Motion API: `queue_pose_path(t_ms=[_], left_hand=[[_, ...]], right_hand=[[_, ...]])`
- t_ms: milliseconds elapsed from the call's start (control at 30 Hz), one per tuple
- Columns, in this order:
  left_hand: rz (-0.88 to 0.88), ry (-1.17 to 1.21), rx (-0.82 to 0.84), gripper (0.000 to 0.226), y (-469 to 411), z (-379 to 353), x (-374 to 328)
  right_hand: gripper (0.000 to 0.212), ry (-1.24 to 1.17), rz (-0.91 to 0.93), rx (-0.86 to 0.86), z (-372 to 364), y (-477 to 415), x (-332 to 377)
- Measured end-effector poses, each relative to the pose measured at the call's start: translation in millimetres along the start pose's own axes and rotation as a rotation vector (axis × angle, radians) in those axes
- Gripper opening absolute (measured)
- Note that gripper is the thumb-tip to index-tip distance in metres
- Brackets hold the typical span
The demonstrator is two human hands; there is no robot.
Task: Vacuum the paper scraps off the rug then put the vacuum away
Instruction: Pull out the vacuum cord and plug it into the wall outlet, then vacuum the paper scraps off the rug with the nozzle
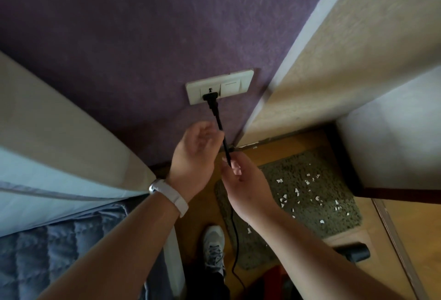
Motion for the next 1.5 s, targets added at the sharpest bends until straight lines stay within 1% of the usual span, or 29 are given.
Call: queue_pose_path(t_ms=[33, 133, 233, 300, 433, 500, 633, 733, 867, 967, 1067, 1133, 1267, 1300, 1433, 1500], left_hand=[[-0.027, -0.02, 0.021, 0.029, 7, 2, 7], [-0.146, -0.154, 0.084, 0.04, 26, 6, 29], [-0.225, -0.402, 0.137, 0.055, 47, 8, 48], [-0.256, -0.587, 0.169, 0.062, 62, 5, 58], [-0.24, -0.894, 0.219, 0.069, 95, 0, 84], [-0.241, -0.963, 0.211, 0.071, 115, -4, 90], [-0.24, -1.026, 0.177, 0.074, 168, -15, 94], [-0.239, -1.046, 0.134, 0.073, 221, -26, 91], [-0.137, -0.972, 0.086, 0.069, 298, -43, 83], [-0.126, -0.962, 0.165, 0.068, 354, -70, 83], [-0.142, -0.953, 0.225, 0.066, 389, -97, 93], [-0.137, -0.917, 0.276, 0.064, 405, -115, 107], [0.063, -0.691, 0.336, 0.06, 434, -143, 153], [0.086, -0.669, 0.355, 0.059, 441, -149, 166], [0.121, -0.624, 0.428, 0.059, 466, -162, 217], [0.137, -0.609, 0.446, 0.059, 478, -162, 239]], right_hand=[[0.013, 0.05, 0.041, 0.017, 0, 3, -3], [0.038, 0.226, 0.13, 0.071, 5, 14, -17], [0.055, 0.393, 0.199, 0.098, 19, 27, -36], [0.062, 0.521, 0.196, 0.144, 29, 38, -52], [0.068, 0.708, 0.189, 0.194, 56, 63, -81], [0.068, 0.755, 0.206, 0.205, 71, 77, -93], [0.069, 0.793, 0.235, 0.215, 100, 112, -119], [0.07, 0.795, 0.262, 0.214, 127, 150, -135], [0.068, 0.774, 0.245, 0.233, 173, 217, -157], [0.065, 0.777, 0.232, 0.224, 207, 259, -175], [0.063, 0.794, 0.198, 0.216, 226, 278, -198], [0.062, 0.818, 0.161, 0.245, 228, 287, -218], [0.063, 0.848, 0.064, 0.326, 215, 316, -253], [0.062, 0.855, 0.048, 0.334, 211, 324, -260], [0.058, 0.899, 0.007, 0.393, 192, 351, -287], [0.057, 0.903, -0.004, 0.391, 185, 357, -300]])
Point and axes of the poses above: each hand's wrist, its own y-axis away from the middle knuckle, its own z-axis out of the back of the hand, x = y × z, the point moved 6 cm from there along -y, towards the middle knuckle, and after that the axes turned 7 degrees about -x, right-handed, at the moved point
